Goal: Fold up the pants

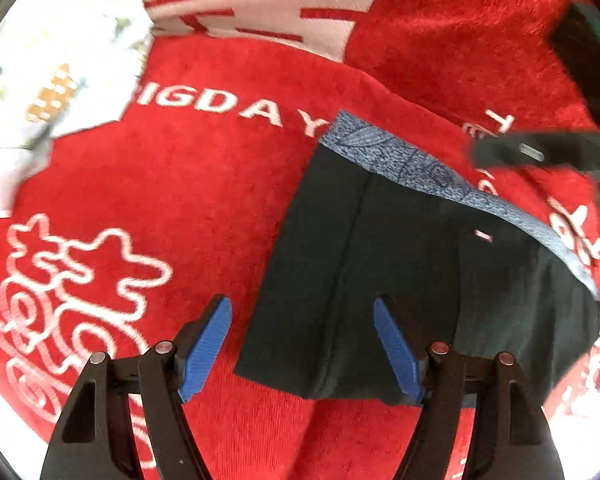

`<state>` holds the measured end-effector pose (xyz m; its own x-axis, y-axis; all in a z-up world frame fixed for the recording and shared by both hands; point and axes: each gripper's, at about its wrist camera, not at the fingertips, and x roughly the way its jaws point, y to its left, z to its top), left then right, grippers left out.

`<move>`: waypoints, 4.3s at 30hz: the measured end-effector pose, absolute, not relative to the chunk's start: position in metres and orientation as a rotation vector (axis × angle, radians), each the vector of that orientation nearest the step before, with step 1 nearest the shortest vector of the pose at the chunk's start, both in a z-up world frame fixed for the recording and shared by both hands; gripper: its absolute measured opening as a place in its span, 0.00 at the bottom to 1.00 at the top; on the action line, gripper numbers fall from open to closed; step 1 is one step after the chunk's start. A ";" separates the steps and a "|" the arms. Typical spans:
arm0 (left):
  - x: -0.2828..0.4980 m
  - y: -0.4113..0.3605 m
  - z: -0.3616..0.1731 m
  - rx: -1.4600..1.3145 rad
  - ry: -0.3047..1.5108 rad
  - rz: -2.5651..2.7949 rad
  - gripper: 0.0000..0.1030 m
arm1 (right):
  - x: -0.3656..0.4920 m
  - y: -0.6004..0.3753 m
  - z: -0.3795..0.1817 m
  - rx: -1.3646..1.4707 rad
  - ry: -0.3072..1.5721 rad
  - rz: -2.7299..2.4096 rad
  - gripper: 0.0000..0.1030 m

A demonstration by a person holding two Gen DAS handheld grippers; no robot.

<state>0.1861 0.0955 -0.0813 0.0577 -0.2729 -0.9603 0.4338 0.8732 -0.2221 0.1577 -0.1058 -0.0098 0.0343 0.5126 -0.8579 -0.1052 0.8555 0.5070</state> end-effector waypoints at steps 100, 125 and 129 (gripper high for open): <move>-0.010 -0.081 -0.078 0.663 1.370 -0.859 0.82 | -0.197 -0.243 -0.034 1.147 1.258 -0.188 0.07; 0.009 -0.120 -0.080 0.493 1.423 -0.762 0.85 | -0.310 -0.340 -0.037 1.575 0.914 -0.462 0.46; 0.017 -0.115 -0.080 0.458 1.449 -0.768 0.85 | -0.296 -0.348 -0.038 1.525 0.976 -0.466 0.08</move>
<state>0.0173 -0.1146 -0.0798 -0.0494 -0.1881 -0.9809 0.7063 0.6879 -0.1675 -0.2961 -0.3475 -0.0384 0.5668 0.3129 -0.7621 0.7895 0.0580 0.6110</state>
